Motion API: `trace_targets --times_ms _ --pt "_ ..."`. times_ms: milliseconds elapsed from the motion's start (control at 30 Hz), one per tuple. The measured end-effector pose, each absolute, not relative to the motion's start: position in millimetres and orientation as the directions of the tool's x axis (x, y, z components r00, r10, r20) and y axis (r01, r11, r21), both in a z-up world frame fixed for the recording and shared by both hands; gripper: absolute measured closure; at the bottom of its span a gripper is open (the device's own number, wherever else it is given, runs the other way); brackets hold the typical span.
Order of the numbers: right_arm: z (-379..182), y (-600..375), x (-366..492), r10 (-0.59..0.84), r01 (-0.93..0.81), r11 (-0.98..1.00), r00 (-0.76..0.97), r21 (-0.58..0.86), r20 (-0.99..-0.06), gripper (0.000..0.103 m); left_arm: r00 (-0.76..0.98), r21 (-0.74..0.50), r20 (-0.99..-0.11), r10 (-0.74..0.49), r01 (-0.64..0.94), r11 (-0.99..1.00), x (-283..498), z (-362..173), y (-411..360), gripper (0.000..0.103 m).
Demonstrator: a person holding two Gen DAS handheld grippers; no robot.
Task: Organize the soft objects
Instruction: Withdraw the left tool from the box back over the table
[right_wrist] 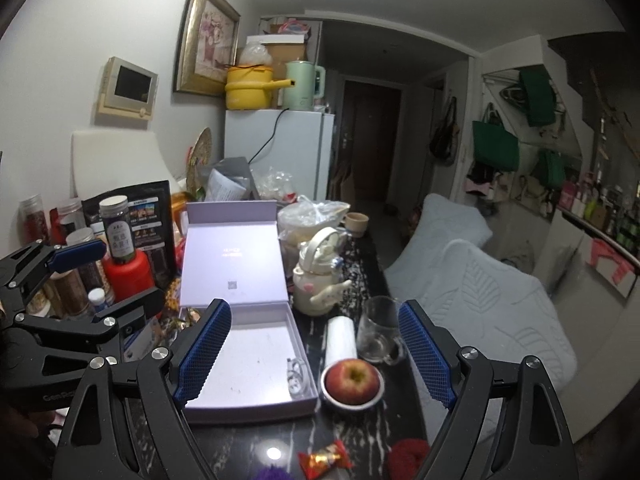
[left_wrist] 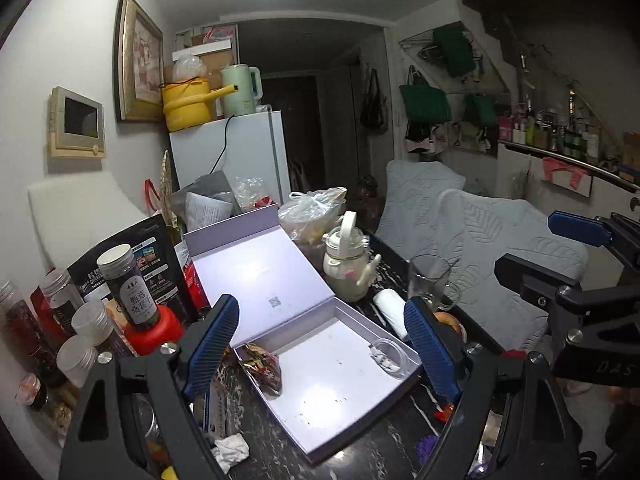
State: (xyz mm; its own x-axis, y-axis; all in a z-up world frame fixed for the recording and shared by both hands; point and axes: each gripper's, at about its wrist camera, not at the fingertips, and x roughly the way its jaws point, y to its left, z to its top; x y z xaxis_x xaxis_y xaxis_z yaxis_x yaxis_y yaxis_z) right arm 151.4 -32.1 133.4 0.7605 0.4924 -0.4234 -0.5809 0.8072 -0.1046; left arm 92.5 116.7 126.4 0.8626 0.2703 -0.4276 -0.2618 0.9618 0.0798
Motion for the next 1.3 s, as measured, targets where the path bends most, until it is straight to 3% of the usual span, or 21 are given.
trace_targets --times_ms 800,1300 --pt "79 -119 62 0.376 -0.481 0.867 0.802 -0.129 -0.463 0.016 0.87 0.079 -0.482 0.1 -0.07 0.994 16 75 35 0.016" --pt "31 -149 31 0.316 -0.435 0.892 0.791 -0.119 -0.524 0.016 0.819 0.031 -0.574 -0.001 0.023 0.999 -4 26 15 0.016"
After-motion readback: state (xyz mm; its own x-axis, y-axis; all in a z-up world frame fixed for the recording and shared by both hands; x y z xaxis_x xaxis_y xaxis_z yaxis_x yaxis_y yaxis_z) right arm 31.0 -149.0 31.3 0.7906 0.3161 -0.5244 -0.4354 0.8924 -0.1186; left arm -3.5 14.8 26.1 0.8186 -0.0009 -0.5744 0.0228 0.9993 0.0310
